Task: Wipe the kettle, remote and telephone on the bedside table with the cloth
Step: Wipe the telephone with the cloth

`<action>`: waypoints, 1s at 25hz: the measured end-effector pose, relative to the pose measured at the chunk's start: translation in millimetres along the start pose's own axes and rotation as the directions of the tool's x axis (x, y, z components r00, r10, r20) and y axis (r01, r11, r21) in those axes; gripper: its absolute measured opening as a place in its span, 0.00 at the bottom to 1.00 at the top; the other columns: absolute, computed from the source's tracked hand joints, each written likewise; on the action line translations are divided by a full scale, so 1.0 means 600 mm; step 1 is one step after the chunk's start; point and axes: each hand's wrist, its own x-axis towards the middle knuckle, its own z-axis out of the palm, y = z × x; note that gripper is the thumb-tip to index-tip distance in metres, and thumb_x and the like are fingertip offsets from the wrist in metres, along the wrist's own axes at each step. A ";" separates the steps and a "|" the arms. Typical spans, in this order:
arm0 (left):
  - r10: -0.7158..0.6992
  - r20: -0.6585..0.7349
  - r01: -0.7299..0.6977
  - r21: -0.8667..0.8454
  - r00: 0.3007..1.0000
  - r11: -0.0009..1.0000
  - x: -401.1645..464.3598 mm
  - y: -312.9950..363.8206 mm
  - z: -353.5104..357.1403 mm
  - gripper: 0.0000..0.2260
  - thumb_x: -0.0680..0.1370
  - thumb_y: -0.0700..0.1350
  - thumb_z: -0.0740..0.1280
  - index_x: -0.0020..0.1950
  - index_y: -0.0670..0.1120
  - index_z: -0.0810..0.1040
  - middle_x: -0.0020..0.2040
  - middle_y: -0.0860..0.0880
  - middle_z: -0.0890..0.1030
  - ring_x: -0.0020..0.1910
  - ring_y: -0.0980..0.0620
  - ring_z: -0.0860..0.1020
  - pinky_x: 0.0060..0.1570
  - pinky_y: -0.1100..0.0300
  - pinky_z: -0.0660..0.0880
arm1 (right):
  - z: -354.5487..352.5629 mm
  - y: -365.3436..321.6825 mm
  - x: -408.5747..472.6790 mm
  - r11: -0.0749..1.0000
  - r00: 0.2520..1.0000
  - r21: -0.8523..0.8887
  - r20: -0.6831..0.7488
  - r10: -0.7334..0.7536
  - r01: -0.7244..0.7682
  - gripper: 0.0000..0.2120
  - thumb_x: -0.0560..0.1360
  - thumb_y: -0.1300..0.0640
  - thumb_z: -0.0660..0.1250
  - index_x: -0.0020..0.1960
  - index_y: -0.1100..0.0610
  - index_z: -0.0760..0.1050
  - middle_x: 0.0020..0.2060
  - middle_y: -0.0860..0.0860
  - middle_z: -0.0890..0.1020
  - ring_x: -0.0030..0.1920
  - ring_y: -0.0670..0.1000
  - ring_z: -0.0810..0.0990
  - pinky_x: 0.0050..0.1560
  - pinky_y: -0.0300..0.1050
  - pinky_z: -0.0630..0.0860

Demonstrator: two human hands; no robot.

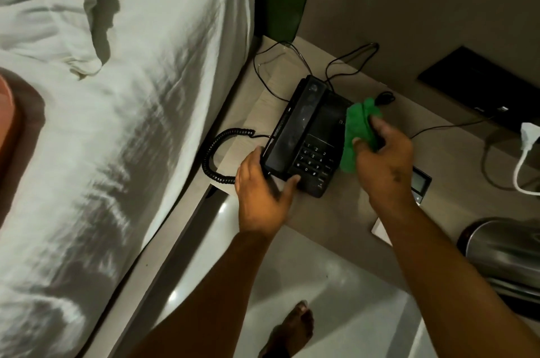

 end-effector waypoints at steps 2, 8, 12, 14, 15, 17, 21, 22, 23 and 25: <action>0.005 -0.060 -0.012 -0.113 0.998 0.994 0.008 -0.009 -0.002 0.31 0.74 0.58 0.73 0.73 0.50 0.68 0.69 0.48 0.73 0.69 0.45 0.73 0.68 0.41 0.74 | 0.013 -0.017 -0.019 0.954 0.957 -0.103 0.105 -0.271 0.282 0.22 0.74 0.65 0.66 0.67 0.57 0.71 0.59 0.54 0.72 0.59 0.50 0.74 0.57 0.35 0.75; -0.024 -0.157 -0.005 -0.181 0.987 0.984 0.009 -0.008 0.012 0.21 0.72 0.53 0.72 0.63 0.49 0.76 0.59 0.50 0.78 0.60 0.46 0.76 0.60 0.42 0.76 | 0.087 0.014 -0.067 0.534 0.703 -0.459 0.489 -0.516 0.710 0.17 0.72 0.60 0.68 0.61 0.55 0.78 0.66 0.57 0.74 0.67 0.59 0.68 0.62 0.57 0.75; 0.001 -0.163 -0.023 -0.132 0.987 0.991 0.011 -0.012 0.012 0.23 0.73 0.53 0.76 0.64 0.46 0.76 0.60 0.47 0.79 0.61 0.45 0.77 0.62 0.41 0.75 | 0.103 -0.010 -0.006 0.591 0.790 -0.526 0.436 -0.431 0.612 0.22 0.75 0.65 0.63 0.68 0.54 0.71 0.74 0.54 0.65 0.75 0.58 0.59 0.70 0.58 0.65; -0.009 -0.142 -0.012 -0.147 0.990 0.989 0.010 -0.006 0.009 0.24 0.73 0.52 0.76 0.65 0.45 0.76 0.61 0.47 0.79 0.63 0.44 0.76 0.62 0.41 0.75 | 0.113 -0.053 0.074 0.662 0.875 -0.574 0.362 -0.322 0.482 0.24 0.76 0.67 0.59 0.70 0.52 0.68 0.73 0.56 0.67 0.73 0.59 0.63 0.69 0.55 0.66; -0.020 -0.128 -0.001 -0.158 0.992 0.987 0.009 -0.004 0.007 0.24 0.73 0.53 0.76 0.65 0.45 0.75 0.62 0.47 0.79 0.64 0.44 0.75 0.63 0.41 0.75 | 0.114 -0.080 0.109 0.699 0.903 -0.576 0.332 -0.273 0.423 0.24 0.75 0.68 0.59 0.69 0.52 0.70 0.69 0.57 0.72 0.70 0.61 0.69 0.66 0.53 0.70; -0.039 -0.113 0.020 -0.166 0.993 0.986 0.007 -0.001 0.004 0.25 0.73 0.54 0.76 0.66 0.46 0.75 0.62 0.48 0.78 0.65 0.44 0.74 0.64 0.42 0.75 | 0.116 -0.104 0.129 0.646 0.905 -0.635 0.337 -0.261 0.423 0.24 0.74 0.69 0.59 0.68 0.52 0.71 0.66 0.57 0.75 0.65 0.61 0.73 0.62 0.52 0.73; -0.018 -0.145 -0.005 -0.160 0.989 0.987 0.010 0.001 0.002 0.23 0.72 0.55 0.73 0.63 0.44 0.77 0.60 0.45 0.80 0.61 0.43 0.77 0.62 0.39 0.75 | 0.104 -0.054 -0.012 0.491 0.773 -0.608 0.574 -0.271 0.623 0.26 0.76 0.65 0.59 0.72 0.51 0.65 0.77 0.51 0.59 0.77 0.57 0.54 0.69 0.58 0.68; -0.016 -0.146 -0.008 -0.164 0.989 0.986 0.010 0.004 0.002 0.23 0.72 0.55 0.70 0.62 0.44 0.78 0.59 0.45 0.80 0.60 0.42 0.77 0.61 0.39 0.75 | 0.100 -0.040 -0.055 0.482 0.745 -0.584 0.608 -0.273 0.653 0.23 0.76 0.61 0.58 0.71 0.52 0.67 0.76 0.52 0.61 0.76 0.58 0.55 0.69 0.59 0.68; -0.026 -0.139 0.001 -0.173 0.990 0.985 0.008 0.008 0.002 0.23 0.71 0.56 0.66 0.61 0.44 0.78 0.59 0.45 0.79 0.60 0.42 0.77 0.61 0.39 0.75 | 0.098 -0.033 -0.086 0.480 0.740 -0.579 0.614 -0.275 0.659 0.22 0.76 0.58 0.57 0.70 0.53 0.68 0.75 0.53 0.63 0.76 0.59 0.57 0.68 0.61 0.70; -0.044 -0.137 0.018 -0.186 0.990 0.982 0.006 0.008 0.001 0.24 0.71 0.56 0.65 0.62 0.44 0.78 0.59 0.46 0.79 0.60 0.42 0.76 0.61 0.40 0.75 | 0.105 -0.039 -0.089 0.495 0.775 -0.619 0.598 -0.206 0.609 0.23 0.77 0.57 0.58 0.71 0.52 0.65 0.77 0.54 0.59 0.77 0.60 0.54 0.69 0.61 0.68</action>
